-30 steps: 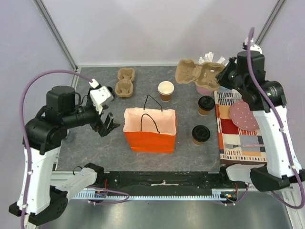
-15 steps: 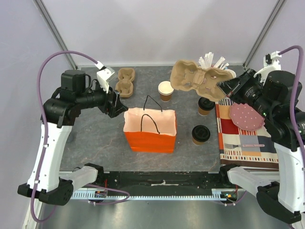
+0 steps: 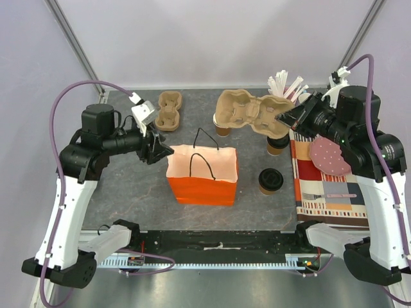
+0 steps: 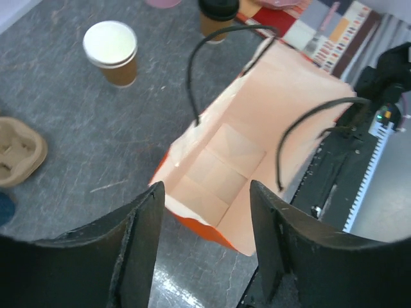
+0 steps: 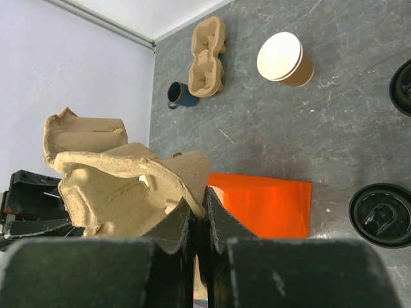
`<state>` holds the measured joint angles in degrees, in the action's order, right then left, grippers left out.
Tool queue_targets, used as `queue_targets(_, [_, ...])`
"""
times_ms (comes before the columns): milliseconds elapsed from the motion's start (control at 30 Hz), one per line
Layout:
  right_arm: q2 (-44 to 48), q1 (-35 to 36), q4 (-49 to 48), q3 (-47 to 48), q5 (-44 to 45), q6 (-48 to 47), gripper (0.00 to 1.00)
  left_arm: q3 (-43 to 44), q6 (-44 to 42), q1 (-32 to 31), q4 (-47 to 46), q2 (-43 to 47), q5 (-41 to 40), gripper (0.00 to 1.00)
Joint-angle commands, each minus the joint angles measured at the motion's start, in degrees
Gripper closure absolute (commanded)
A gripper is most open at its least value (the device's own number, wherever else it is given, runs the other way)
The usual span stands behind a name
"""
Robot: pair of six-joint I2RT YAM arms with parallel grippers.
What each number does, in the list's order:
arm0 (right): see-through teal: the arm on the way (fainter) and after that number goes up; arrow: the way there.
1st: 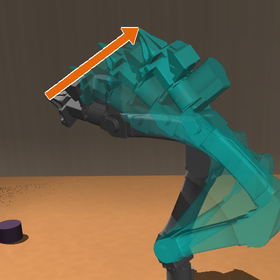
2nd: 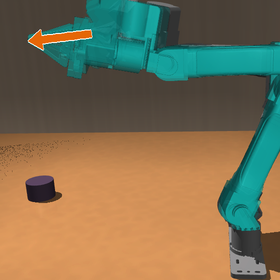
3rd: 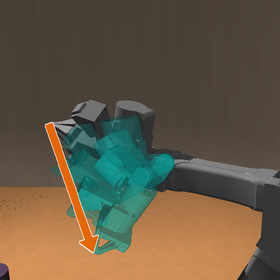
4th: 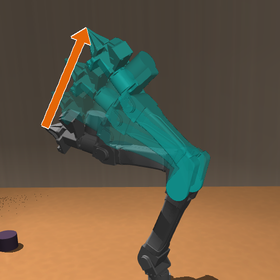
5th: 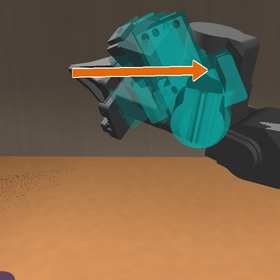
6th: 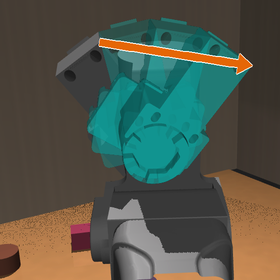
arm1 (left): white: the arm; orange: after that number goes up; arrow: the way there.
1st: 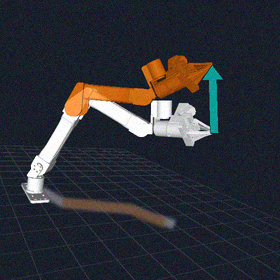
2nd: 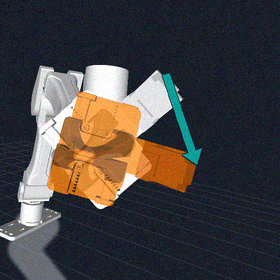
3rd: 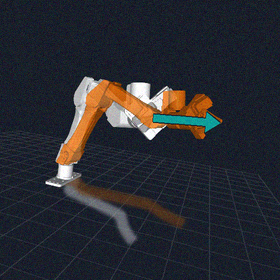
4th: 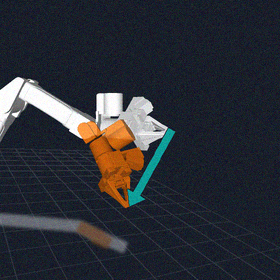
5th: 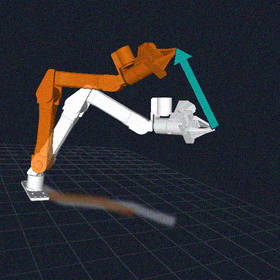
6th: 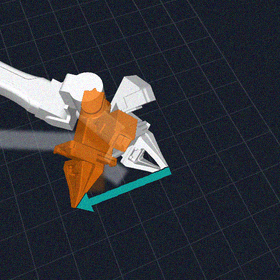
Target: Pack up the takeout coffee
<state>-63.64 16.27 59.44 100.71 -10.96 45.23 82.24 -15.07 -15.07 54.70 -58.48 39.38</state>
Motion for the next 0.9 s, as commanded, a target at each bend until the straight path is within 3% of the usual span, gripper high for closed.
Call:
queue_targets(0, [1.76, -0.1, -3.63, -0.08, -3.8, -0.93, 1.0, 4.06, -6.7, 0.22, 3.38, 2.31, 13.92, 0.39])
queue_targets(133, [-0.78, -0.1, -1.35, 2.65, -9.33, -3.04, 1.0, 5.21, -6.82, 0.22, 4.98, 4.51, 20.82, 0.38])
queue_targets(433, [0.71, -0.1, 0.59, -2.0, -11.8, -6.47, 1.0, 3.89, -7.6, 0.22, 5.24, 3.73, 19.95, 0.33])
queue_targets(600, [0.18, -0.1, 1.2, -0.87, -11.11, -5.77, 1.0, 6.88, -15.68, 0.13, 10.86, 2.85, 17.14, 0.24])
queue_targets(667, [-0.08, -0.1, 1.64, 0.36, -10.31, -4.37, 1.0, 8.19, -23.28, 0.22, 17.0, 1.62, 15.74, 0.23])
queue_targets(867, [0.0, -0.1, 1.47, 2.21, -10.57, -2.69, 1.0, 19.25, -26.59, 0.13, 28.68, -6.73, 5.57, 0.17])
